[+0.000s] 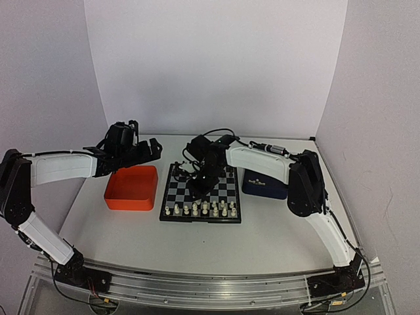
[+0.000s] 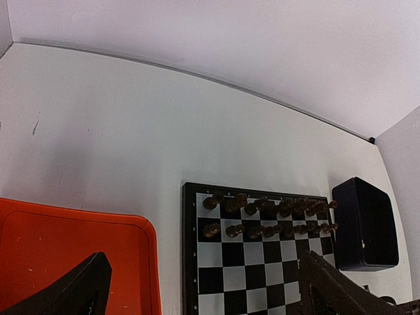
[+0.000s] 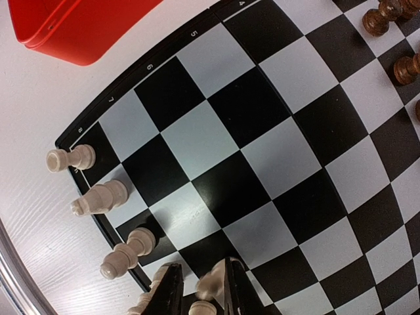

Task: Set up the chess pieces on the board
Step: Place the chess piece on the chessboard.

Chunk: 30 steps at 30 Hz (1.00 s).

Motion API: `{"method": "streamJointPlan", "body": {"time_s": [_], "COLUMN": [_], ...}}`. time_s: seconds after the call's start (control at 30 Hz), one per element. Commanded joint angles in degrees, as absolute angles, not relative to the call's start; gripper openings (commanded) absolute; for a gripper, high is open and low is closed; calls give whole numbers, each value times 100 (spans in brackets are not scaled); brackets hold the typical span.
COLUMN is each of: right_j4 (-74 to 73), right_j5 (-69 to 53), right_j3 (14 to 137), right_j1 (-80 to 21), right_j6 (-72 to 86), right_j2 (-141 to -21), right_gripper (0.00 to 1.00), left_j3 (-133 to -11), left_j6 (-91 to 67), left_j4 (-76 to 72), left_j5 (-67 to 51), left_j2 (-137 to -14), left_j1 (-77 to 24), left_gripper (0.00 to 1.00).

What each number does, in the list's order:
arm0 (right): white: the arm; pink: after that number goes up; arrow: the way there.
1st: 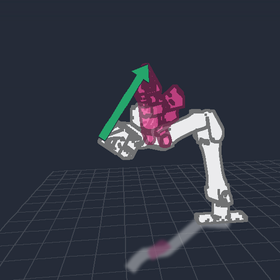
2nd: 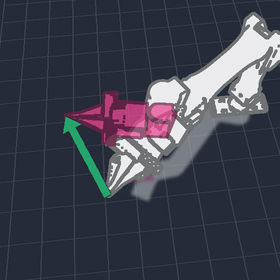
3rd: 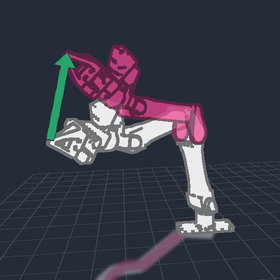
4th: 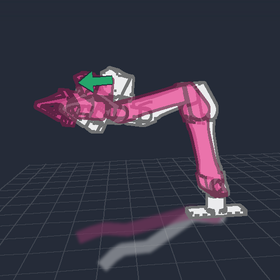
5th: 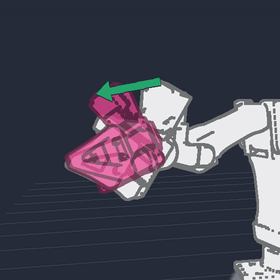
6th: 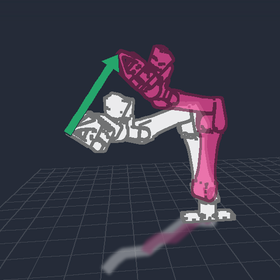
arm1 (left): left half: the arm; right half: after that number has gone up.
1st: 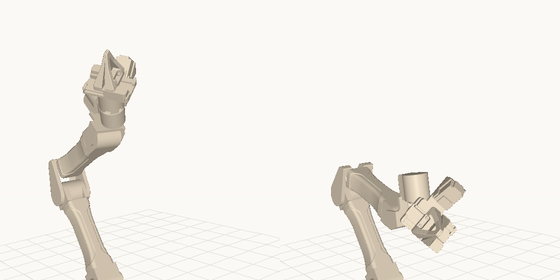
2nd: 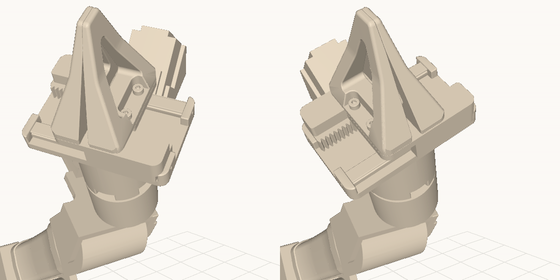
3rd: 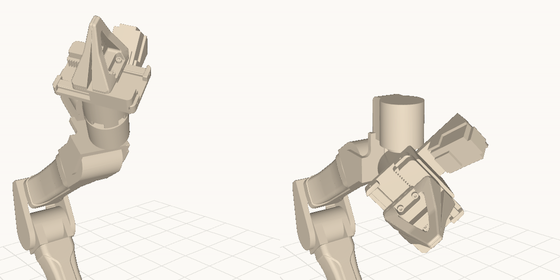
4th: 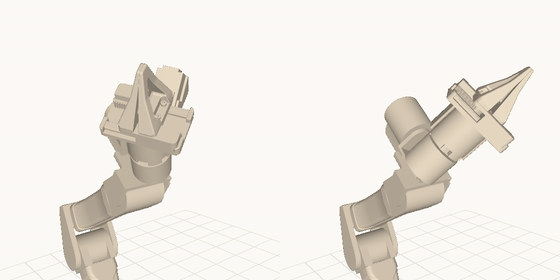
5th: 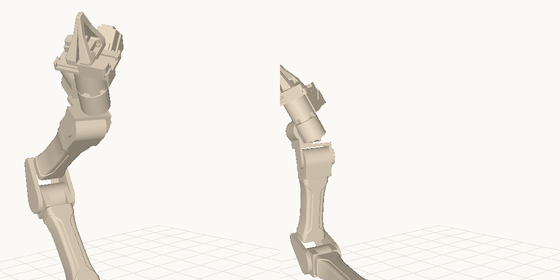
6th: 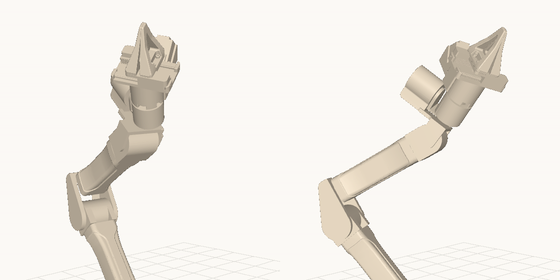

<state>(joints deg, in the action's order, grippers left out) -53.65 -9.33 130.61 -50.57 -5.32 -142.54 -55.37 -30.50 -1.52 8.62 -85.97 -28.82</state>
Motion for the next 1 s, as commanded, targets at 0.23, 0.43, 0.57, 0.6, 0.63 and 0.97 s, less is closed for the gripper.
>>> {"method": "streamJointPlan", "body": {"time_s": [0.23, 0.43, 0.57, 0.6, 0.63, 0.97], "right_j4": [-5410, -5415, -5419, -5421, -5420, -5408], "right_j5": [-950, -856, -478, -475, -478, -343], "right_j3": [13013, 13141, 13006, 12964, 12928, 13269], "right_j1": [-5091, -5093, -5096, -5097, -5094, -5097], "right_j6": [-599, -627, -699, -702, -707, -706], "right_j2": [-14298, -14329, -14322, -14299, -14285, -14405], "right_gripper": [19, 24, 26, 27, 29, 35], "left_j3": [-5535, -5564, -5532, -5523, -5526, -5613], "left_j6": [-3102, -3103, -3101, -3102, -3101, -3083], "left_j4": [-245, -248, -232, -225, -220, -225], "left_j5": [831, 819, 828, 832, 838, 771], "left_j2": [-8312, -8338, -8318, -8309, -8306, -8418], "left_j1": [-2858, -2856, -2856, -2858, -2857, -2858], "left_gripper": [100, 100, 100, 100, 100, 100]}}
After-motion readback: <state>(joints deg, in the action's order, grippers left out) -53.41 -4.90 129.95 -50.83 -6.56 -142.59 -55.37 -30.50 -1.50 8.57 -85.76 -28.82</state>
